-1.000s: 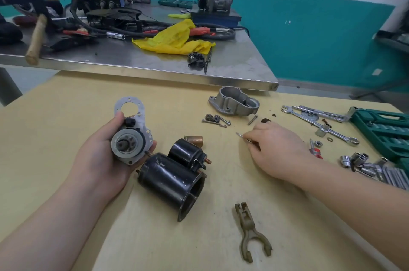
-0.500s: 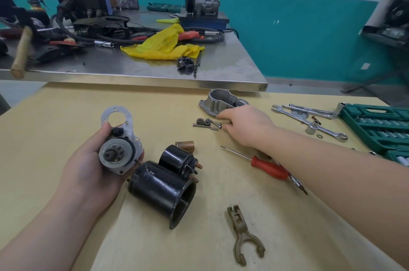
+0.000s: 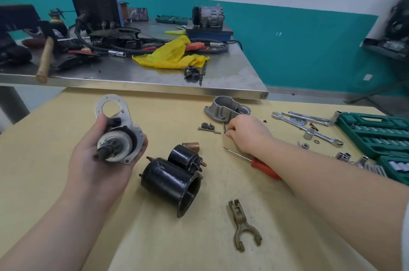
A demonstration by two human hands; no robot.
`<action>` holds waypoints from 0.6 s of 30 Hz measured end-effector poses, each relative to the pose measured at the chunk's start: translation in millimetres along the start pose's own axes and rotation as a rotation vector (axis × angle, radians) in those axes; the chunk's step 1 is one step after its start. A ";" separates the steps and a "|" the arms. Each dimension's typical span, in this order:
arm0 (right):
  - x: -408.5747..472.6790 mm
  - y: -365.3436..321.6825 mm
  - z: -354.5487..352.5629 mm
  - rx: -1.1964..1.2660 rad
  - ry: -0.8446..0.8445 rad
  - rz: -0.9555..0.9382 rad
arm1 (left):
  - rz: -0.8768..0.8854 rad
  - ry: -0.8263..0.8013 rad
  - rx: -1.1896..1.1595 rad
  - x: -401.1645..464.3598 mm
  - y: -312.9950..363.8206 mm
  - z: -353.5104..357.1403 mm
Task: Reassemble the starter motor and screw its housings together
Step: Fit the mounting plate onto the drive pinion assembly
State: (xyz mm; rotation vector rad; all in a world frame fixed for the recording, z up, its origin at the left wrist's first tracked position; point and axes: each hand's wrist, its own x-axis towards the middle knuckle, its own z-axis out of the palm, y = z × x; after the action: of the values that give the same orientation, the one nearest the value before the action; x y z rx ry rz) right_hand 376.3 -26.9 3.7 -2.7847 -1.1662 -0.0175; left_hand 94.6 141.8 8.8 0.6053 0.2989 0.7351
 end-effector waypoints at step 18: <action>-166.8 17.3 -13.3 1.326 0.264 0.157 | -0.038 -0.143 0.585 -109.4 -99.6 124.2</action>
State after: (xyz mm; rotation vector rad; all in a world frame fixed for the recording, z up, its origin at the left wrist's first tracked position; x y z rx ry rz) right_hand 271.9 -158.7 5.4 -1.5966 -0.5179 0.2807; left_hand 126.9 -43.9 51.2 1.1969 0.3947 0.5599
